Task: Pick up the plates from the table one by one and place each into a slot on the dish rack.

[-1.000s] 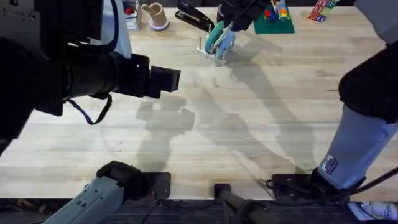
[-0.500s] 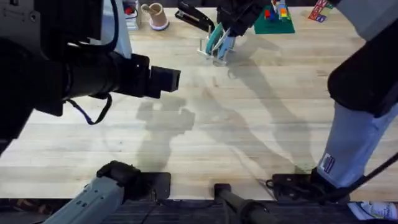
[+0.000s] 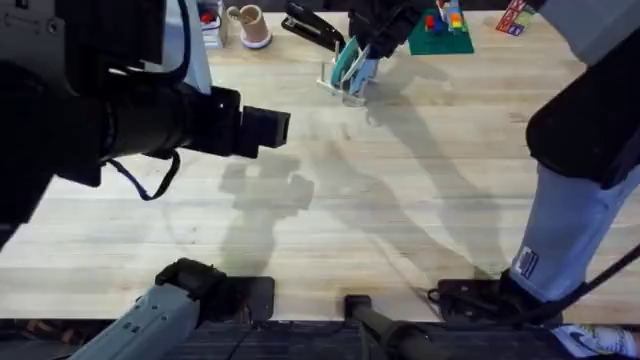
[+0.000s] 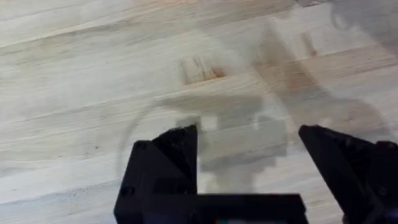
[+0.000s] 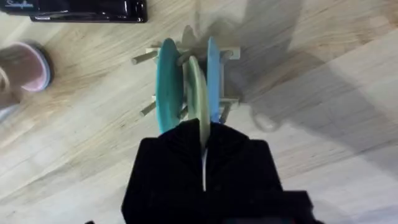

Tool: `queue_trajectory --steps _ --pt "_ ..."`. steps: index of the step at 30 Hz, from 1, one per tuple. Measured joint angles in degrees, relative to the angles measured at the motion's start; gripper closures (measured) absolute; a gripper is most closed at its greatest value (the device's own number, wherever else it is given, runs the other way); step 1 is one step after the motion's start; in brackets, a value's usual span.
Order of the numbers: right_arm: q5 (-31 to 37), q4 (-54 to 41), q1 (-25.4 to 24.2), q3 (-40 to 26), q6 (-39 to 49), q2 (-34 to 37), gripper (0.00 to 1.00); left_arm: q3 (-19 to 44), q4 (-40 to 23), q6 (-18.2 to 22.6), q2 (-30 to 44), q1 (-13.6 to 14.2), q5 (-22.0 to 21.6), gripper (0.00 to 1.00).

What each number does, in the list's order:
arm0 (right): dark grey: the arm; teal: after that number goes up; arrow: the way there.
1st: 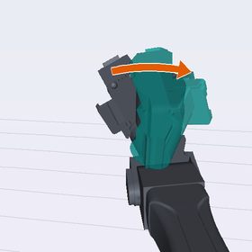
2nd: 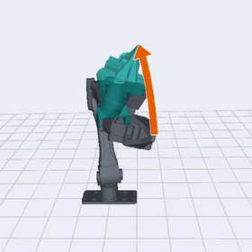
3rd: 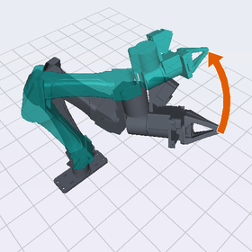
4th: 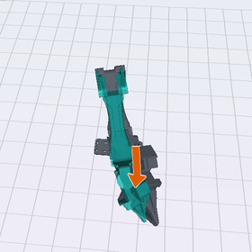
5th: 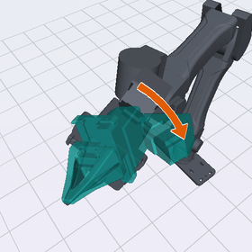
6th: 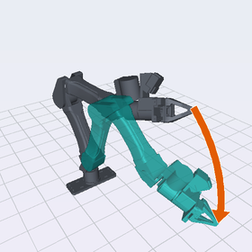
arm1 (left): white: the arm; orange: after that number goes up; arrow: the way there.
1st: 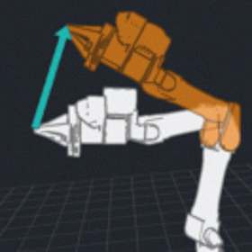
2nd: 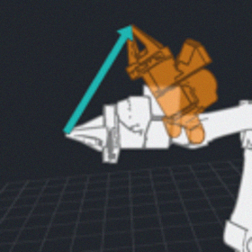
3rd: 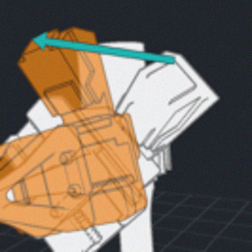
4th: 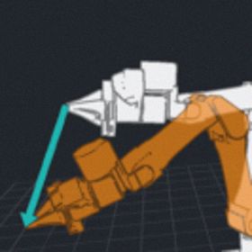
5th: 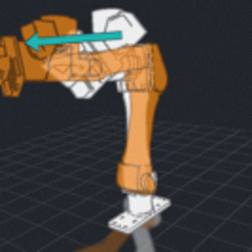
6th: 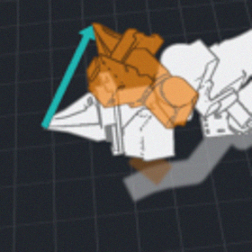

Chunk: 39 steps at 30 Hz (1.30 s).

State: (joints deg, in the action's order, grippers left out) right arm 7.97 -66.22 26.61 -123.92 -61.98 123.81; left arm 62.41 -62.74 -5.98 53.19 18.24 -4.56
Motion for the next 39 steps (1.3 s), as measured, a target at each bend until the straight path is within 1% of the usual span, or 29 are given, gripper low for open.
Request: queue_trajectory --steps 12,15,17,18,19,26,28,32,36,39 --pt "0.0 0.0 0.0 0.0 0.0 0.0 0.964 0.0 0.0 0.0 0.0 0.0 0.0 0.008" --pt "0.0 0.1 0.0 0.0 -0.2 0.0 0.899 0.0 0.0 0.0 0.0 0.0 0.0 0.006" --pt "0.0 0.3 0.0 0.0 -0.3 0.0 0.823 0.0 0.0 0.0 0.0 0.0 0.0 0.006" --pt "0.0 0.4 0.0 0.0 -0.4 0.0 0.759 0.0 0.0 0.0 0.0 0.0 0.0 0.006" --pt "0.0 0.4 0.0 0.0 -0.4 0.0 0.728 0.0 0.0 0.0 0.0 0.0 0.0 0.006" --pt "0.0 0.4 0.0 0.0 -0.5 0.0 0.702 0.0 0.4 0.0 0.0 0.0 0.0 0.007" --pt "0.0 0.4 0.0 0.0 -0.6 0.0 0.621 0.0 0.4 0.0 0.0 0.0 0.0 0.006" --pt "0.0 0.4 0.0 0.0 -0.6 0.0 0.592 0.0 0.3 0.0 0.0 0.0 0.0 0.006" --pt "0.0 0.4 0.0 0.0 -0.6 0.0 0.542 0.0 0.3 0.0 0.0 0.0 0.0 0.006" --pt "0.0 0.4 0.2 0.0 -0.6 0.0 0.441 0.0 0.3 0.0 0.0 0.0 0.0 0.008"
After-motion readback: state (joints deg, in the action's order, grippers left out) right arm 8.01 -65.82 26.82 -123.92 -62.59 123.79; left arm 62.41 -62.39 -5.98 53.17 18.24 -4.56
